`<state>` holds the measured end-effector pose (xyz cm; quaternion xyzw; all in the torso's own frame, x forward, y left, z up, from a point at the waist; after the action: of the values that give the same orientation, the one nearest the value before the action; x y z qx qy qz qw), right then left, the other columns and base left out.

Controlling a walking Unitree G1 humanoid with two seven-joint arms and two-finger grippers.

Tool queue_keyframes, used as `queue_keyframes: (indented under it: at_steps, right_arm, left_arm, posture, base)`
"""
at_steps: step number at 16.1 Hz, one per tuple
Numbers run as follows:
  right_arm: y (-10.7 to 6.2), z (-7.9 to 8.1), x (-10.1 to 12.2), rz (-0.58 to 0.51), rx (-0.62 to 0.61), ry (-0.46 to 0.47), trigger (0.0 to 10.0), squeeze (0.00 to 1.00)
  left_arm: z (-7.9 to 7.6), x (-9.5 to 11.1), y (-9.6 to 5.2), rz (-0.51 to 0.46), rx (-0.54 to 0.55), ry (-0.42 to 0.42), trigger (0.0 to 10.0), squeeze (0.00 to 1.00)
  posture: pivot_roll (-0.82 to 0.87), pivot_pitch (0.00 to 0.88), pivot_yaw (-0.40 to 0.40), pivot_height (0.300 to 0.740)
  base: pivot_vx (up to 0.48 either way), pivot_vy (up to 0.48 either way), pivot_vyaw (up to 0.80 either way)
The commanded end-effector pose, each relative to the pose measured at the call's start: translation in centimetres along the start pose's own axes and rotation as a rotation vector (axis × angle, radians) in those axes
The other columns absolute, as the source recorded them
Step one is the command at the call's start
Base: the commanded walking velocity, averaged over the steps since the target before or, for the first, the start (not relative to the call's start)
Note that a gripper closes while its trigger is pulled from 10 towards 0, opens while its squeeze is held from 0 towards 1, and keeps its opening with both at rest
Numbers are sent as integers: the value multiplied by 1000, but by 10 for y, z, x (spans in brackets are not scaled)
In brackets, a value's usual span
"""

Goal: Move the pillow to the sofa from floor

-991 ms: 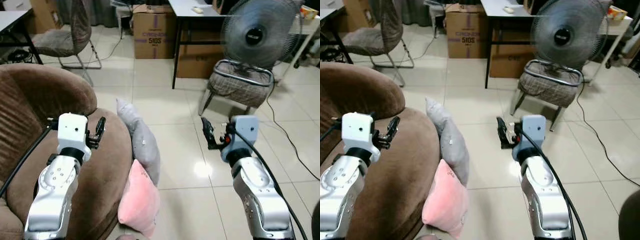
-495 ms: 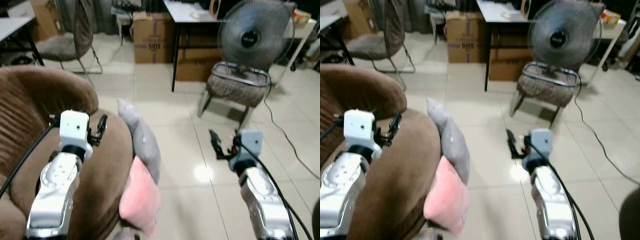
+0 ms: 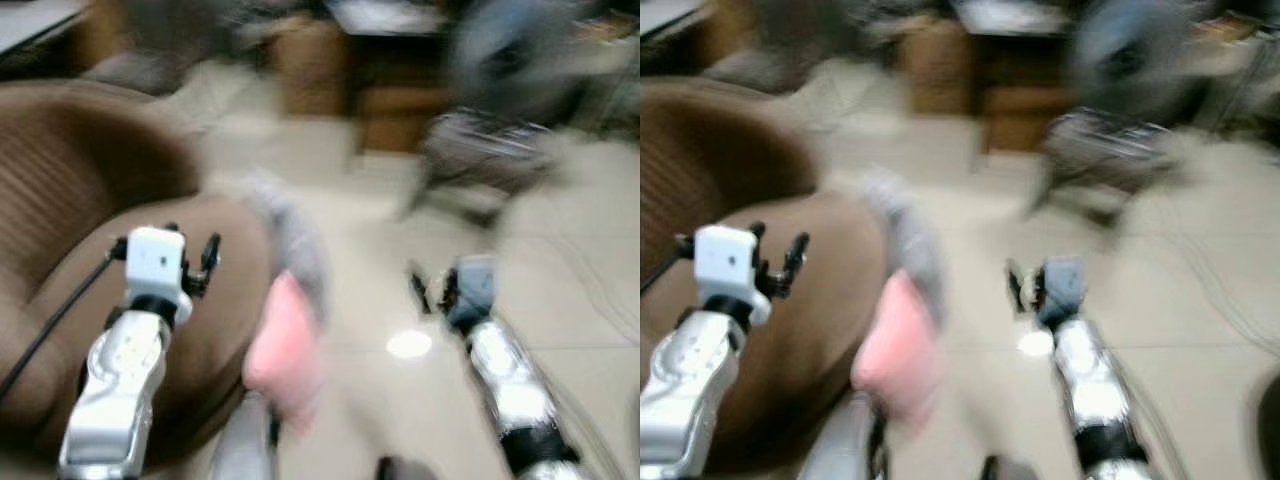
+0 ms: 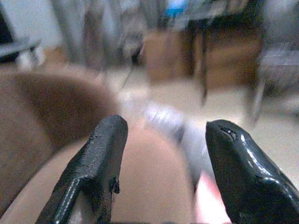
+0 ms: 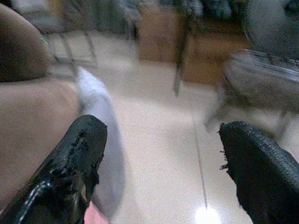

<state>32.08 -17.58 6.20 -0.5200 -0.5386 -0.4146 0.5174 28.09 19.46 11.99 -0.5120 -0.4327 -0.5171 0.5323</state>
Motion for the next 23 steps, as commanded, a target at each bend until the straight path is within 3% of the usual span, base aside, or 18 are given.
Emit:
queue_keyframes:
  at_steps: [1, 2, 3, 4, 5, 6, 8, 12, 15, 19, 23]
  right_arm:
    - [6, -7, 33, -94, -40, 17, 10000, 0]
    - [16, -26, 62, -157, -108, 48, 10000, 0]
    - [22, -33, 76, -183, -118, 66, 10000, 0]
    - [35, -29, 96, -220, -45, 44, 10000, 0]
    - [38, -2, 95, -205, 104, -11, 10000, 0]
    - [33, 17, 93, -196, 201, -7, 10000, 0]
    - [23, 31, 83, -146, 233, -16, 10000, 0]
    - [2, 33, 60, -62, 179, 39, 10000, 0]
    - [-16, 28, 50, -35, 124, 25, 10000, 0]
    - [-15, 23, 27, 5, 109, 26, 10000, 0]
    - [-5, 30, 34, -5, 154, 6, 10000, 0]
  left_arm:
    - [3, 7, 6, -17, 1, 18, 10000, 0]
    - [3, 9, 10, -21, -6, 18, 10000, 0]
    - [3, 10, 13, -23, -10, 19, 10000, 0]
    - [3, 10, 19, -18, -30, 11, 10000, 0]
    - [0, 5, 23, 4, -54, 3, 10000, 0]
    - [-1, 2, 23, 11, -67, 8, 10000, 0]
    - [2, 2, 22, 4, -35, 1, 10000, 0]
    - [0, -2, 18, -10, -30, 47, 10000, 0]
    - [-6, -7, 14, -10, -52, 43, 10000, 0]
    - [-8, -9, 13, -12, -50, 50, 10000, 0]
    - [-3, -8, 13, -18, -32, 53, 10000, 0]
  posture:
    - [24, 0, 6, 650]
    - [25, 0, 7, 650]
    - [26, 0, 10, 650]
    - [28, 0, 9, 650]
    - [43, 0, -1, 650]
    - [45, 0, -6, 650]
    - [43, 0, -7, 650]
    - [37, 0, -9, 650]
    - [26, 0, -4, 650]
    - [28, 0, -10, 650]
    - [28, 0, -10, 650]
  base:
    - [0, 0, 0]
    - [0, 0, 0]
    - [0, 0, 0]
    - [0, 0, 0]
    - [0, 0, 0]
    - [0, 0, 0]
    - [0, 0, 0]
    - [0, 0, 0]
    - [0, 0, -169]
    - [194, 0, -200]
    - [295, 0, 0]
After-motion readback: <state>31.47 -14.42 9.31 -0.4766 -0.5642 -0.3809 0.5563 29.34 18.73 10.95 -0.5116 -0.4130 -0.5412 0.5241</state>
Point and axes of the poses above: a point about 5 cm out from each wrist's last joint towards the gripper, its own y axis pointing out of the wrist towards the gripper, its own x axis along the axis of the wrist's last joint, z = x × y, the point moved 3 cm from there along y, pointing out of the wrist towards the gripper, and after that the axes turned 5 degrees about -y, right-handed, at the moved point
